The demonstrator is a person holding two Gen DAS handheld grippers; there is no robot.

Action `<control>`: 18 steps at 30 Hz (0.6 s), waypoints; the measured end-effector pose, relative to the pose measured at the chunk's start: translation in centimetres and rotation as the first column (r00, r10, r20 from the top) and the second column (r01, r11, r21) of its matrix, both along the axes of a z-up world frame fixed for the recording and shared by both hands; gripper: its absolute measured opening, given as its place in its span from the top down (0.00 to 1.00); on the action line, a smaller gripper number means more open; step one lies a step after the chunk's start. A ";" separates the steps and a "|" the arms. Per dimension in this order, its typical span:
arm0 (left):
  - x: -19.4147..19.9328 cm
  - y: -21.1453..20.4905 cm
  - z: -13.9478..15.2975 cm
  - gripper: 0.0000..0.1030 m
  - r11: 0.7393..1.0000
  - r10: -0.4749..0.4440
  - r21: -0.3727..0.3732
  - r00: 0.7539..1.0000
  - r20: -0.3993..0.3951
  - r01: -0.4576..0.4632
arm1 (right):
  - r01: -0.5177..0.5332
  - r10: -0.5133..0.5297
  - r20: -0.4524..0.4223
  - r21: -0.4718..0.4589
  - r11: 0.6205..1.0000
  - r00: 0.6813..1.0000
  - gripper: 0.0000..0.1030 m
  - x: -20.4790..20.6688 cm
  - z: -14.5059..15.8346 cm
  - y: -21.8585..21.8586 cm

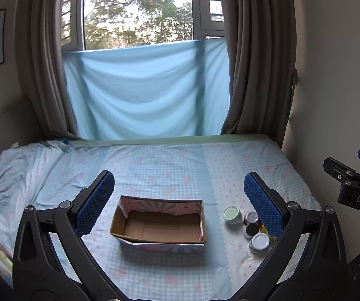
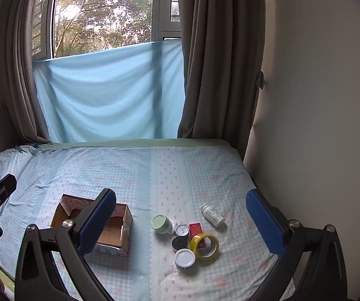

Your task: Organize rigid objects

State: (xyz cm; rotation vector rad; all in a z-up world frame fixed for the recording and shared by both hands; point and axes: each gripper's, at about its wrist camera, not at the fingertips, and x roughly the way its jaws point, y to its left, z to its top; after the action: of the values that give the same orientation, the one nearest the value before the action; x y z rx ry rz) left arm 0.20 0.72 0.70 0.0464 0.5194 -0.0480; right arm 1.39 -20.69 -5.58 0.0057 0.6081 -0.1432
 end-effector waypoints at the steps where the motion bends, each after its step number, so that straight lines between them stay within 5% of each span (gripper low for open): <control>1: 0.0 0.0 0.0 0.00 1.000 0.002 0.005 1.000 0.002 -0.002 | 0.000 0.000 0.001 0.000 1.000 1.000 0.00 0.0 0.1 0.0; 18: 0.5 -0.1 -0.1 0.00 1.000 -0.018 0.004 1.000 -0.001 0.018 | 0.008 -0.008 0.004 -0.004 1.000 1.000 0.00 0.0 0.4 0.2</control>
State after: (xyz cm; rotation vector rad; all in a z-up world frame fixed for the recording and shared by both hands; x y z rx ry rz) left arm 0.65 0.66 0.60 0.0551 0.5205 -0.0646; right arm 1.37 -20.47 -5.20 0.0043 0.6037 -0.1524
